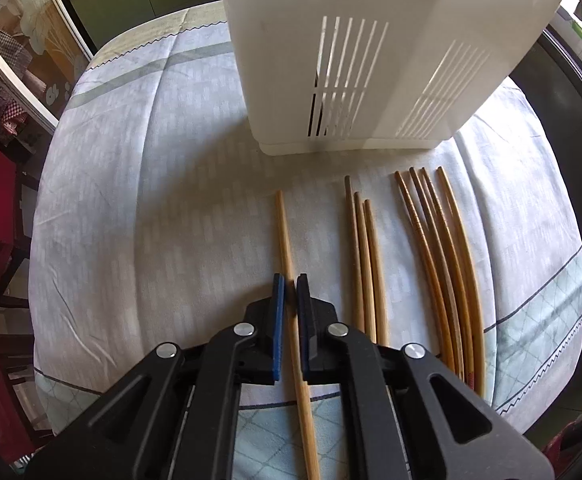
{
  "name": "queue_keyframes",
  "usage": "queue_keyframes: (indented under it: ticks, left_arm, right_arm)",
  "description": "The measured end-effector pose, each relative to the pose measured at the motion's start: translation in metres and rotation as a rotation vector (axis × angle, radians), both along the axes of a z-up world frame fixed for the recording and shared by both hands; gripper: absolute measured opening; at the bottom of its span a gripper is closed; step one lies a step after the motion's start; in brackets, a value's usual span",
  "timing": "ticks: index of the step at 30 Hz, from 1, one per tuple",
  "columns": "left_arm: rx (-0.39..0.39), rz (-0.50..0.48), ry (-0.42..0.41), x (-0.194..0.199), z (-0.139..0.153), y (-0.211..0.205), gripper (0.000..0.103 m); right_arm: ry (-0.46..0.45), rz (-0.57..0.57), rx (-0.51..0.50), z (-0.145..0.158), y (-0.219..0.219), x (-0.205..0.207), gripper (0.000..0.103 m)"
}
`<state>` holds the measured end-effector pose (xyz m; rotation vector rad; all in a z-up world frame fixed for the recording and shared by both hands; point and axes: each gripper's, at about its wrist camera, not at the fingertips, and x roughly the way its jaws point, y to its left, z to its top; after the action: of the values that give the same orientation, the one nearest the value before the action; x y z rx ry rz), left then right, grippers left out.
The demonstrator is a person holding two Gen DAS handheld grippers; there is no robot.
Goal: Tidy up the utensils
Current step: 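Grasp a single wooden chopstick with the left gripper and lift it, then grasp a wooden chopstick with the right gripper while the left gripper holds its chopstick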
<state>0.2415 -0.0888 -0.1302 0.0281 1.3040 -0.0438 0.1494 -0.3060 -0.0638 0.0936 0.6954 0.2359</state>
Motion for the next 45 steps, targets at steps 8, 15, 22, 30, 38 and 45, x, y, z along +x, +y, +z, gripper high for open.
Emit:
queue_keyframes:
  ticks: [8,15,22,30,38,45]
  left_arm:
    - [-0.034,-0.019,0.029,-0.014,0.002,0.010,0.005]
    - [-0.044,-0.010,-0.153,-0.034,0.052,0.039,0.005]
    - [-0.035,0.005,-0.425,-0.081,0.110,0.058,0.005]
    - [-0.043,0.007,-0.582,-0.120,0.132,0.068,0.005]
    - [-0.047,-0.002,-0.669,-0.140,0.133,0.074,0.005]
    - [-0.055,0.004,-0.700,-0.148,0.132,0.081,0.005]
  right_arm:
    - [0.096,0.063,-0.058,-0.004,0.021,0.013,0.044]
    - [0.312,0.162,-0.051,-0.037,0.045,0.048,0.043]
    - [0.427,0.196,-0.066,-0.066,0.072,0.072,0.021]
    - [0.477,0.186,-0.150,-0.081,0.092,0.087,0.021]
    - [0.504,0.169,-0.209,-0.091,0.113,0.091,0.016]
    - [0.442,0.128,-0.235,-0.095,0.127,0.081,0.007]
